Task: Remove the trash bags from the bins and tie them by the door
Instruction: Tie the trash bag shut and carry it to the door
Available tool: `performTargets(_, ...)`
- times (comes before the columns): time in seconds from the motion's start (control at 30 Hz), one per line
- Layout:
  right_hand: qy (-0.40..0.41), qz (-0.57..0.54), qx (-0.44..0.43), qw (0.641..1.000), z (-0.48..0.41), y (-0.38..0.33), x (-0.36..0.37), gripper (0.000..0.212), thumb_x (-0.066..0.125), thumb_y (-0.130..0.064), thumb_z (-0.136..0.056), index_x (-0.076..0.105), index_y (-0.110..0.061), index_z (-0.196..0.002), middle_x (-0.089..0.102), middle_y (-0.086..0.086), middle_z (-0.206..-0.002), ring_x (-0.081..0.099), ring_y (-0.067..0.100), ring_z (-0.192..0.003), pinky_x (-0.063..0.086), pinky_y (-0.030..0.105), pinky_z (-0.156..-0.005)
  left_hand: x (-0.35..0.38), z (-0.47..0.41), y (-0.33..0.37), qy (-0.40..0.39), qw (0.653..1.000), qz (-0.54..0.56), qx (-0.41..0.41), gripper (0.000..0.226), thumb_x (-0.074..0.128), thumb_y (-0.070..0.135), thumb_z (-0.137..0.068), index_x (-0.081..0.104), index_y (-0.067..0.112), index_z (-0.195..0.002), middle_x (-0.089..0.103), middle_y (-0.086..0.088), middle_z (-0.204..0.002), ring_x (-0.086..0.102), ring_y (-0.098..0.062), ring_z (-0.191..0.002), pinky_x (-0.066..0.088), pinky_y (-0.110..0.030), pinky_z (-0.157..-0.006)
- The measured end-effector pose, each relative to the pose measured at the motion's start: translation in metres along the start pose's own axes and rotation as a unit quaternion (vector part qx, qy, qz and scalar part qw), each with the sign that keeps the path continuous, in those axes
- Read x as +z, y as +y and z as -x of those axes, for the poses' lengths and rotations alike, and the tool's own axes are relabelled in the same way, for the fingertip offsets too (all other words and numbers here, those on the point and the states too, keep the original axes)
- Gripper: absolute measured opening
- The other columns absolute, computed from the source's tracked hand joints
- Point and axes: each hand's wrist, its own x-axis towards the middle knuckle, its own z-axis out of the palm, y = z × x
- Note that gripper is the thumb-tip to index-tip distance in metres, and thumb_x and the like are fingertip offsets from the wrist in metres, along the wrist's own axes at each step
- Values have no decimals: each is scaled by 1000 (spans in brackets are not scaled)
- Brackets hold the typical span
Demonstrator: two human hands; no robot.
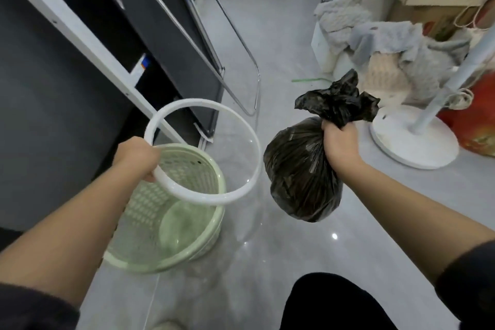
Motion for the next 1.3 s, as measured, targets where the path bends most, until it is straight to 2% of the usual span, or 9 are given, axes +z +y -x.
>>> performTargets(0.13,-43,20,19,999,14,7,33,17,43,-13,-90,57,-4,-93,58,11,-90,53,21,-82,39,31,-74,-22,2,-53,-38,997,37,-54,23,53,18,-92,60,-2,-100,70,-21,-75,70,-33,-60,60,-42,-65)
performTargets(0.2,-67,31,21,997,20,10,47,19,44,-14,-90,59,-2,-93,59,13,-91,55,23,-83,41,32,-75,-29,3,-79,-57,995,51,-58,20,53,17,-92,61,0,-100,71,-21,-77,71,-34,-63,60,-45,-69)
performTargets(0.4,-174,91,21,980,38,19,85,21,45,-19,-92,60,-5,-98,62,13,-102,57,28,-96,46,38,-87,-27,8,-140,-72,993,48,-79,21,48,16,-93,61,5,-106,70,-20,-83,71,-32,-59,59,-38,-52)
performTargets(0.5,-224,137,8,965,44,23,97,23,48,-22,-92,62,-6,-97,62,11,-105,56,27,-99,42,31,-82,-20,11,-148,-64,994,20,-87,21,46,17,-92,61,6,-103,71,-17,-79,71,-31,-57,60,-41,-59)
performTargets(0.6,-279,189,1,942,46,24,110,29,51,-24,-90,68,-3,-102,66,14,-109,59,29,-106,46,33,-88,-15,11,-153,-62,994,4,-88,17,47,15,-90,60,6,-95,69,-17,-79,70,-30,-59,61,-42,-61)
performTargets(0.8,-381,279,-26,881,55,25,129,38,54,-36,-91,64,-3,-107,64,16,-112,57,31,-106,43,31,-83,-11,8,-162,-78,991,1,-106,17,47,9,-88,62,2,-88,71,-19,-75,71,-30,-60,61,-42,-64)
performTargets(0.9,-396,304,-23,866,57,30,134,44,57,-50,-85,66,-11,-105,66,11,-107,59,28,-101,49,38,-91,-9,5,-169,-85,987,53,-126,13,53,7,-89,64,1,-87,71,-21,-77,71,-33,-67,60,-43,-70)
performTargets(1.1,-402,332,-29,853,58,39,144,41,63,-45,-83,67,-8,-101,67,10,-99,61,27,-97,50,36,-87,-6,4,-179,-112,960,222,-129,8,56,5,-92,63,1,-93,70,-23,-89,69,-33,-76,57,-45,-73)
performTargets(1.3,-379,327,-30,865,57,40,151,43,68,-43,-82,68,-5,-103,68,11,-99,61,25,-96,49,32,-82,-2,-8,-176,-65,969,207,-115,31,56,11,-93,56,5,-123,68,-19,-98,69,-33,-79,58,-46,-73)
